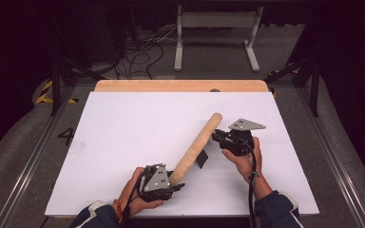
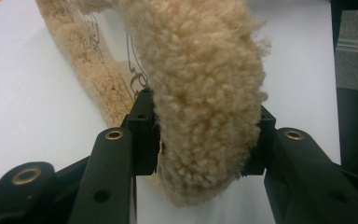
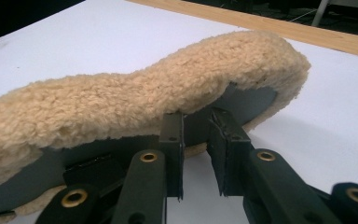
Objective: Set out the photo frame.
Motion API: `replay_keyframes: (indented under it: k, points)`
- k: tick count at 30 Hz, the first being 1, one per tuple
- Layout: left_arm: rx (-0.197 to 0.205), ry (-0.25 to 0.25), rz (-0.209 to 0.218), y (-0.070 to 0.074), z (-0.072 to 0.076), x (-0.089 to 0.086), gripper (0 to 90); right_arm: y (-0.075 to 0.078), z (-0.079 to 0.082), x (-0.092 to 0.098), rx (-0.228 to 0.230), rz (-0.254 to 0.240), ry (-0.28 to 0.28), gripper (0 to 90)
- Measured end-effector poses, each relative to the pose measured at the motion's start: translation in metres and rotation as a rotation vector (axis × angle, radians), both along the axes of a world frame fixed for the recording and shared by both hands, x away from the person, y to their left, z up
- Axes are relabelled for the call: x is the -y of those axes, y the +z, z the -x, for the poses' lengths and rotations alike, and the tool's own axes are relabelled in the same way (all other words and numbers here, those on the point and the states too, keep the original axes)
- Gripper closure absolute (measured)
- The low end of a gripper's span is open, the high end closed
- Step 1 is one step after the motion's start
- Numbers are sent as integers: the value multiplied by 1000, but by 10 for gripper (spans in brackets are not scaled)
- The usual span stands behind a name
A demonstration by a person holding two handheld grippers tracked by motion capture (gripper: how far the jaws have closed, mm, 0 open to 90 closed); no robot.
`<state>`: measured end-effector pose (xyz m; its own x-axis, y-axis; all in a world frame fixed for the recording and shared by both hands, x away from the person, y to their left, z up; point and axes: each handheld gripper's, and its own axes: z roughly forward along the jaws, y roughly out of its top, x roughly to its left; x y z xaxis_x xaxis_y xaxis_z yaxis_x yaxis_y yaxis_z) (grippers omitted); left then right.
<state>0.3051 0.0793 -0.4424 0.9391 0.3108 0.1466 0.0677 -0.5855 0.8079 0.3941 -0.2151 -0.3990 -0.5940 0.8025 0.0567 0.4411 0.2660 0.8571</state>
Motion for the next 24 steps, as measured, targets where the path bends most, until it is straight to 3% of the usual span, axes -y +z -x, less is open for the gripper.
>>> replay_keyframes:
  k: [12, 15, 20, 24]
  points:
    - [-5, 5, -1, -1, -1, 8, 543, 2, -6, -1, -29, -13, -15, 753]
    - [-8, -25, 20, 1, 2, 1, 558, 5, 0, 0, -18, -23, -21, 753]
    - [-19, -43, 37, 4, 8, -14, 587, 13, 13, 2, -29, -77, 8, 692]
    - [-12, -42, 41, 6, 10, -15, 624, 23, 23, 2, -75, -152, 14, 594]
